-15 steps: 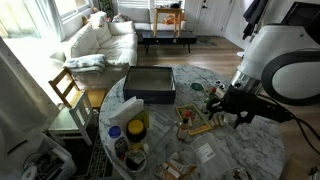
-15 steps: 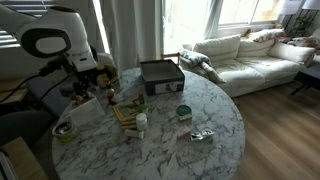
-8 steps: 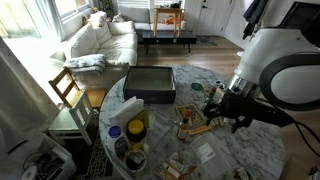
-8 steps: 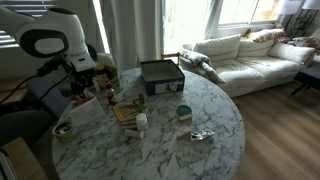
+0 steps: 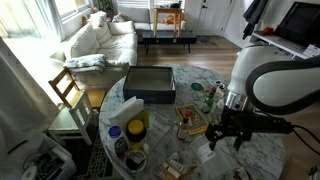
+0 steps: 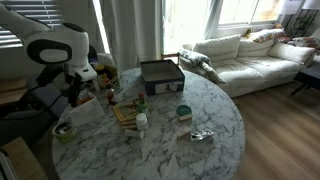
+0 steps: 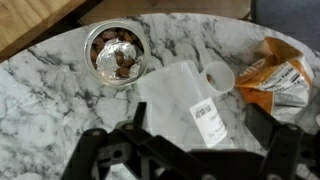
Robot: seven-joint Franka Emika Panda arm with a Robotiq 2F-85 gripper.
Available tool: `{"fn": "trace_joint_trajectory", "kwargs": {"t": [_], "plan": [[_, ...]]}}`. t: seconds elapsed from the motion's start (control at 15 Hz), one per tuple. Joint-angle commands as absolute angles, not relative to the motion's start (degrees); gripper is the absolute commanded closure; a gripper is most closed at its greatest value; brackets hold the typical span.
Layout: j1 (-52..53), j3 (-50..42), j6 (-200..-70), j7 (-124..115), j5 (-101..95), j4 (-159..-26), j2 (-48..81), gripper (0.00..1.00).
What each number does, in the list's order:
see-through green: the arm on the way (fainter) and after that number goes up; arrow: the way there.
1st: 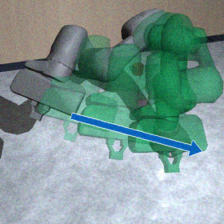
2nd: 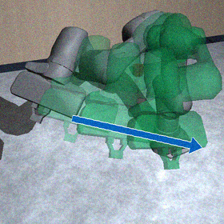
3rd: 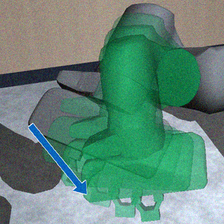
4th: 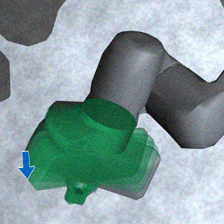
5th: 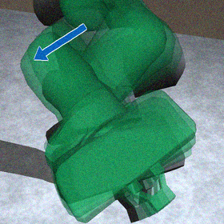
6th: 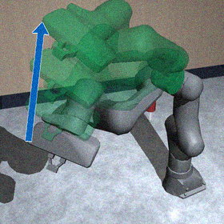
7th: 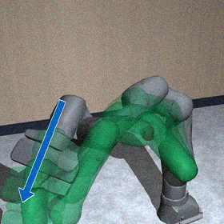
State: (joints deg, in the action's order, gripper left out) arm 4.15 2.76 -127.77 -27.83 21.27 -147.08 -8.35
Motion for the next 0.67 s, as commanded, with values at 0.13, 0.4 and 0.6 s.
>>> {"fn": "trace_joint_trajectory", "kwargs": {"t": [0.13, 0.4, 0.6], "plan": [[6.2, 5.6, -126.4, -18.5, 21.5, -147.1, -5.7, 0.0], [6.5, 6.7, -128.2, -19.8, 21.2, -147.2, -5.5, 0.0], [6.8, 7.1, -128.9, -19.8, 21.2, -147.3, -5.0, 0.0]]}}
